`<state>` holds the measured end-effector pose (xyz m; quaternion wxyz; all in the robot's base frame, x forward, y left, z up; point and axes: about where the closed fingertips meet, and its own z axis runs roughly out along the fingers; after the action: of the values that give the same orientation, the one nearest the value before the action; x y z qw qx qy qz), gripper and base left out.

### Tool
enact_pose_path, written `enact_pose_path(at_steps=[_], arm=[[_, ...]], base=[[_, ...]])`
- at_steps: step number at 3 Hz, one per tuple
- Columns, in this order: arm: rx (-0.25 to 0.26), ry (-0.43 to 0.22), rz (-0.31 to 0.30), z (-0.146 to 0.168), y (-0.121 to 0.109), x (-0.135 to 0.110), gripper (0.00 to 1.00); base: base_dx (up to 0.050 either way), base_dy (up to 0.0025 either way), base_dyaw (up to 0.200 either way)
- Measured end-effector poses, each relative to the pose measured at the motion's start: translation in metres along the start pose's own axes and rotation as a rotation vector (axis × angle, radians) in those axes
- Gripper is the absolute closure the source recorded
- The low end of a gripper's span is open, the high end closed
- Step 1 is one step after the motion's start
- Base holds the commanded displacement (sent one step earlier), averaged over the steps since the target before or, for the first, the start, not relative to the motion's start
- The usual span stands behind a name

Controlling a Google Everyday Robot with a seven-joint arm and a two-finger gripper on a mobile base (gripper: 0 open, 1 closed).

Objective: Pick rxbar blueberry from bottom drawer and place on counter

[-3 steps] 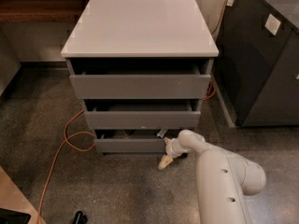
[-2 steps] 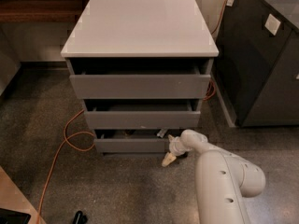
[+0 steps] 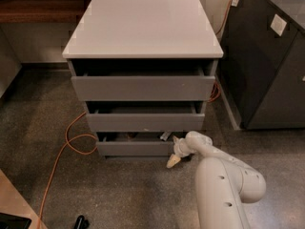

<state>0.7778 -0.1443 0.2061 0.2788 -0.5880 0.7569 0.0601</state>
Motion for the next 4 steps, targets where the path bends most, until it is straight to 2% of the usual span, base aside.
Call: enact_pose_path(at_steps=[2, 3, 4], arm=[[-0.012, 0.007, 0.006, 0.013, -0.017, 0.004, 0.0], [-0.031, 0.012, 0.014, 0.019, -0.014, 0.004, 0.15], [-0.059, 0.017, 0.025, 0.025, -0.004, 0.006, 0.38]], base=[[0.0, 0.0, 0.0], [0.0, 0.0, 0.0], [0.0, 0.0, 0.0]])
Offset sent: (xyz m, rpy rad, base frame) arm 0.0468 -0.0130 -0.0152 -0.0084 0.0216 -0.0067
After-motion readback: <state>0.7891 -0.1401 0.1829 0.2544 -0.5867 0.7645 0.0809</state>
